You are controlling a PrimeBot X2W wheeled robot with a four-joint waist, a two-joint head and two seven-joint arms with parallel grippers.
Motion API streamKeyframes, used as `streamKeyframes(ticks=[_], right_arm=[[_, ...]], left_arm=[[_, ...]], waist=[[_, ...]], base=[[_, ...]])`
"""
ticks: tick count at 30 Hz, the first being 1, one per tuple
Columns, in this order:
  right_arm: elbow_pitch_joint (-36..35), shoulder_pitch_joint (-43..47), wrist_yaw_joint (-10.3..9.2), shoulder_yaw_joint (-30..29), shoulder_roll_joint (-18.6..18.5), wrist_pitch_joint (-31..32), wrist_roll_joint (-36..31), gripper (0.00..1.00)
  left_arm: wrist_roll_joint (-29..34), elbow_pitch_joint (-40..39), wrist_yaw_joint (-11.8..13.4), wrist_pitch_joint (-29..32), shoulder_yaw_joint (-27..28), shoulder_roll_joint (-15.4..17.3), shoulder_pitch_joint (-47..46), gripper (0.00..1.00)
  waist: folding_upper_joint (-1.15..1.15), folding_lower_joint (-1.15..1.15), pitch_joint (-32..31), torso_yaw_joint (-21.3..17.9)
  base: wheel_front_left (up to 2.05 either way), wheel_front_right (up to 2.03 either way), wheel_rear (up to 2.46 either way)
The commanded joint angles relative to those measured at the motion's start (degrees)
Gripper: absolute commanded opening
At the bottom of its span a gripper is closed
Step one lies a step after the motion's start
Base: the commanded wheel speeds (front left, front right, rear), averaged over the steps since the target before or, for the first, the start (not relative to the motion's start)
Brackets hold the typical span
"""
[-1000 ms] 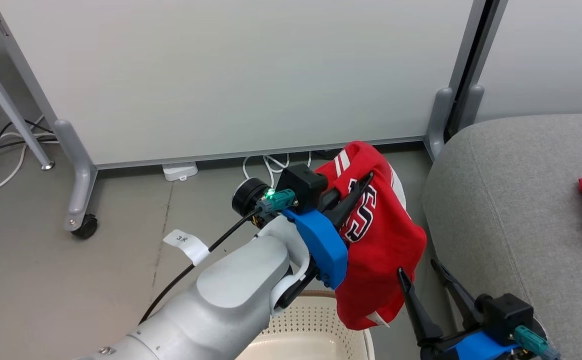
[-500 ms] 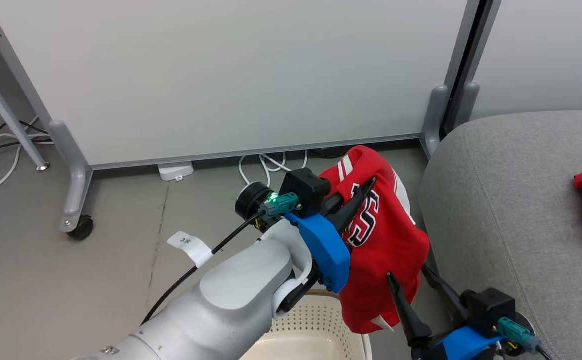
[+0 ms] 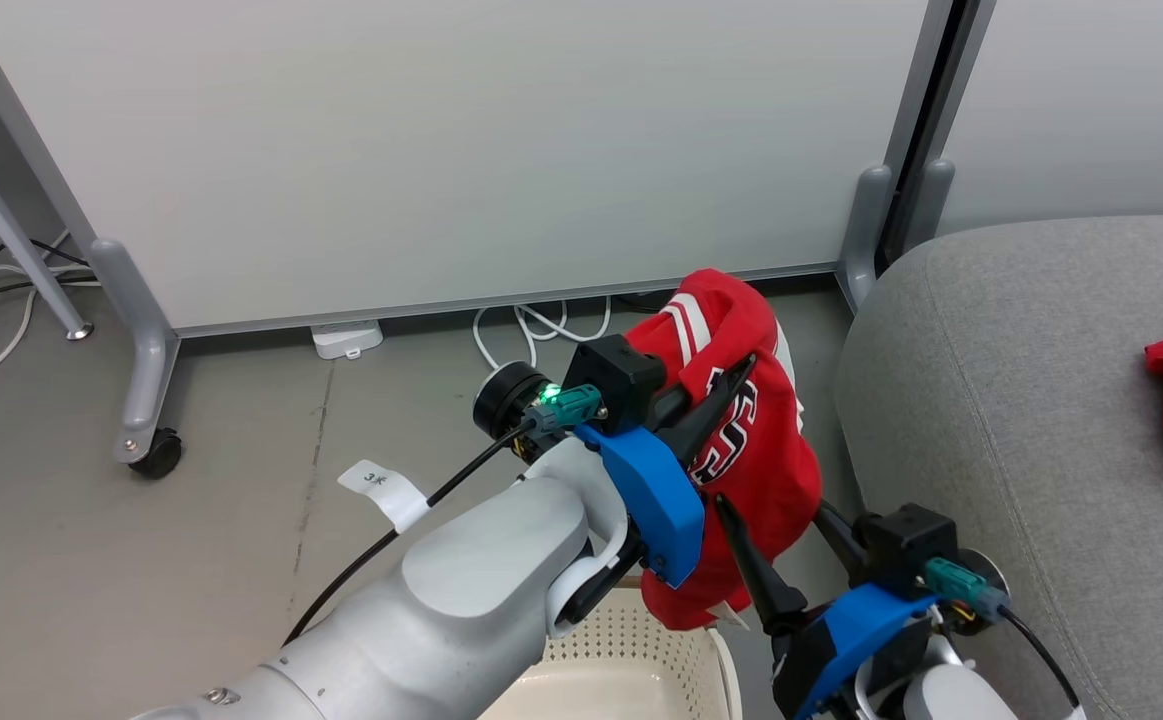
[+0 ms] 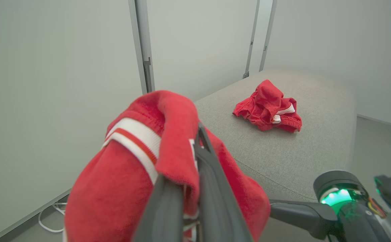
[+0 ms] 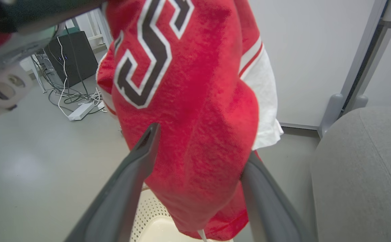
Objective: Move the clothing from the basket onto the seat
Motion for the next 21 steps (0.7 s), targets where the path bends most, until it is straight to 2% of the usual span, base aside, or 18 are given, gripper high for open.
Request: streamKeyframes(ticks=[1, 6, 7, 8, 9, 10, 21], right_arm=[[1.3, -2.0, 0.03, 0.8, 0.0, -0.5, 0.5, 1.0], [5.0, -5.0, 0.03, 2.3, 0.0, -1.3, 1.0, 1.0], [5.8, -5.4, 0.03, 2.4, 0.0, -1.3, 1.1, 0.95], [6.4, -5.9, 0.03, 2.5, 0.0, -1.4, 1.3, 0.49], [7.0, -6.2, 0.03, 2.6, 0.0, -1.6, 1.4, 0.17], [7.6, -6.5, 0.03, 2.6, 0.0, -1.8, 1.5, 0.0], [10.9, -8.1, 0.03, 2.8, 0.0, -3.9, 2.8, 0.0]], left_arm=[[-0.3, -0.1, 0.2, -0.4, -0.2, 0.0, -0.9, 0.0], [-0.6, -0.1, 0.2, -0.4, -0.5, -0.1, -1.1, 0.0], [-0.6, -0.1, 0.2, -0.4, -0.5, -0.1, -1.1, 0.0], [-0.6, -0.1, 0.2, -0.4, -0.5, -0.1, -1.2, 0.0], [-0.6, 0.0, 0.2, -0.4, -0.5, -0.1, -1.2, 0.0], [-0.6, 0.0, 0.1, -0.5, -0.6, -0.1, -1.2, 0.0], [-1.0, 0.5, 0.4, -0.4, -0.7, 0.0, -1.5, 0.0]], waist=[[0.0, 0.0, 0.1, 0.0], [0.0, 0.0, 0.1, 0.2], [0.0, 0.0, 0.1, 0.2], [0.0, 0.0, 0.1, 0.2], [0.0, 0.0, 0.1, 0.3], [0.0, 0.0, 0.1, 0.3], [0.0, 0.0, 0.0, -0.2]], base=[[0.0, 0.0, 0.0], [0.0, 0.0, 0.0], [0.0, 0.0, 0.0], [0.0, 0.0, 0.0], [0.0, 0.0, 0.0], [0.0, 0.0, 0.0], [0.0, 0.0, 0.0]])
